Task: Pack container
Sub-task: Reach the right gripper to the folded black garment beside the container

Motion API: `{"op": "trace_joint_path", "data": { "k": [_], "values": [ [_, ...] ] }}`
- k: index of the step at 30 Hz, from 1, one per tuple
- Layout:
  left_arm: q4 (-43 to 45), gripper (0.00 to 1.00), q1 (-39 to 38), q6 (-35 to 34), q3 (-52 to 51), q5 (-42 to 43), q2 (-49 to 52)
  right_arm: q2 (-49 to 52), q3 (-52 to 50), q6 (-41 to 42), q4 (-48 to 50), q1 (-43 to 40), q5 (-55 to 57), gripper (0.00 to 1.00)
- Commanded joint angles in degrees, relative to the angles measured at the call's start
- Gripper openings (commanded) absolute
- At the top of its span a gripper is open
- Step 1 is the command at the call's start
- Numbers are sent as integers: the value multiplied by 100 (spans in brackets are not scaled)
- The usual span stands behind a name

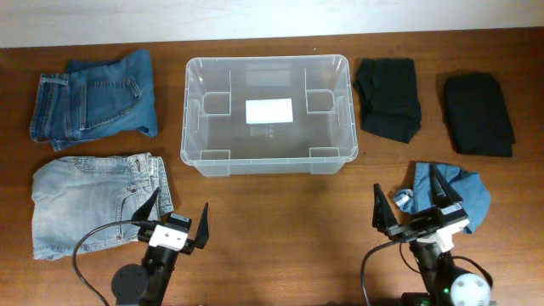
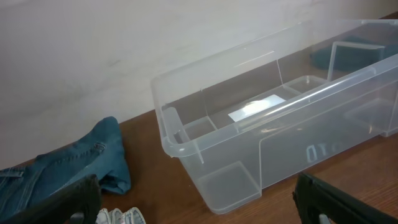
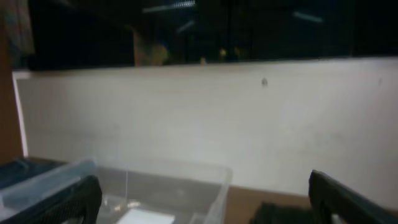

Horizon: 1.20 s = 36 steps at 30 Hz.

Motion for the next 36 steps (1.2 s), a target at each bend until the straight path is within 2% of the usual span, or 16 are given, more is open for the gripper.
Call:
{"op": "trace_joint_path", "data": {
  "k": [1,6,8,10,12,15,18,25,33,36],
  "values": [
    [-44,99,33,63,-11,-17,-20,337,1062,-57,-560,28,328,98],
    [-44,99,33,63,-11,-17,-20,2061,3077,-946,-2352,22,1473,98],
    [-44,99,33,63,-11,-17,-20,3147,4122,-1294,-2938,-13,1668,99],
    [-44,99,33,66,-11,-17,-20,4487,5589,-1335,-3960,-229,1631,99],
    [-44,99,33,63,-11,-17,-20,5834,7152,-1360,-5226,-592,1224,99],
    [-44,99,33,63,-11,-17,-20,8142,9783,-1471,-7281,-1226,-140,98],
    [-44,99,33,66,-11,-17,-20,9436,11123,-1460,-8295,-1416,-269,98],
    [-44,99,33,63,-11,-17,-20,11064,11368,-1657,-8544,-1510,-269,98],
    [-44,99,33,63,-11,-17,-20,12172,11368,-1690,-8505,-1700,-264,98],
    [-44,99,33,66,-11,-17,-20,12542,11368,-2109,-8476,-1705,-444,98]
  ]
}}
